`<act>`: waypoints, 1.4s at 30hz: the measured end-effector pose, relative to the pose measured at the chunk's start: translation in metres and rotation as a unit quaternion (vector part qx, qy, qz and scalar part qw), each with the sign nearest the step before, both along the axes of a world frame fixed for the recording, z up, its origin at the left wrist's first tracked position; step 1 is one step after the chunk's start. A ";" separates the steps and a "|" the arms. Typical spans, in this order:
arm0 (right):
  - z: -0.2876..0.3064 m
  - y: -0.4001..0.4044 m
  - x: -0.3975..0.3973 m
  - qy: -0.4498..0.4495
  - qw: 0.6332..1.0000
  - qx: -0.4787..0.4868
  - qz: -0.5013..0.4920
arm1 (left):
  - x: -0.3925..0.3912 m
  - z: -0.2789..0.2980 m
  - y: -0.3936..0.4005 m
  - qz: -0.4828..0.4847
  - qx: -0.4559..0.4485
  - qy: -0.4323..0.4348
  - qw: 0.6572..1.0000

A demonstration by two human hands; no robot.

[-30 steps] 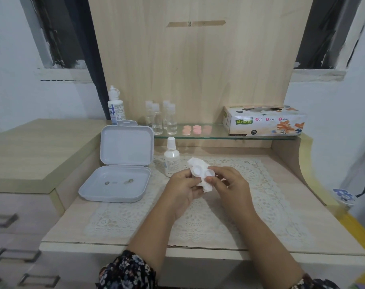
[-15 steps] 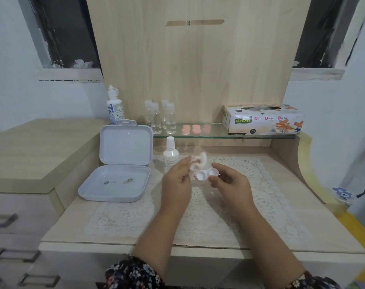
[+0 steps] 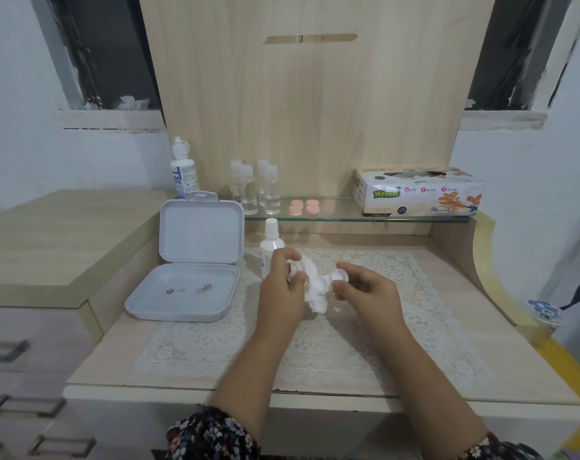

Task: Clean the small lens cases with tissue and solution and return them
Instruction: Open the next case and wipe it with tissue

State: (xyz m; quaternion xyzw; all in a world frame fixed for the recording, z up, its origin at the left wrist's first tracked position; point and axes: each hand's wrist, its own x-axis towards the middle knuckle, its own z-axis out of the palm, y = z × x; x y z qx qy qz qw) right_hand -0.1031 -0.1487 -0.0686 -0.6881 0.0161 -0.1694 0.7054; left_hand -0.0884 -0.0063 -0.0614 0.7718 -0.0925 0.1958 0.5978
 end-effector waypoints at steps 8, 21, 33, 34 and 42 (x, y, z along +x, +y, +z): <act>0.000 0.002 -0.003 0.004 0.999 -0.031 0.007 | -0.004 -0.002 0.001 0.020 0.094 -0.066 0.993; 0.002 0.002 -0.006 0.005 1.000 -0.021 0.015 | 0.002 -0.005 -0.003 -0.045 0.129 -0.013 0.991; 0.006 0.008 -0.013 -0.054 0.997 -0.052 0.014 | -0.005 0.003 -0.006 0.057 0.080 0.040 0.994; 0.007 0.008 -0.014 -0.063 0.996 -0.053 0.017 | -0.004 0.005 -0.006 0.055 0.041 0.071 0.995; 0.008 0.011 -0.018 -0.088 0.993 -0.075 0.034 | -0.003 0.011 0.000 -0.021 -0.195 0.199 0.960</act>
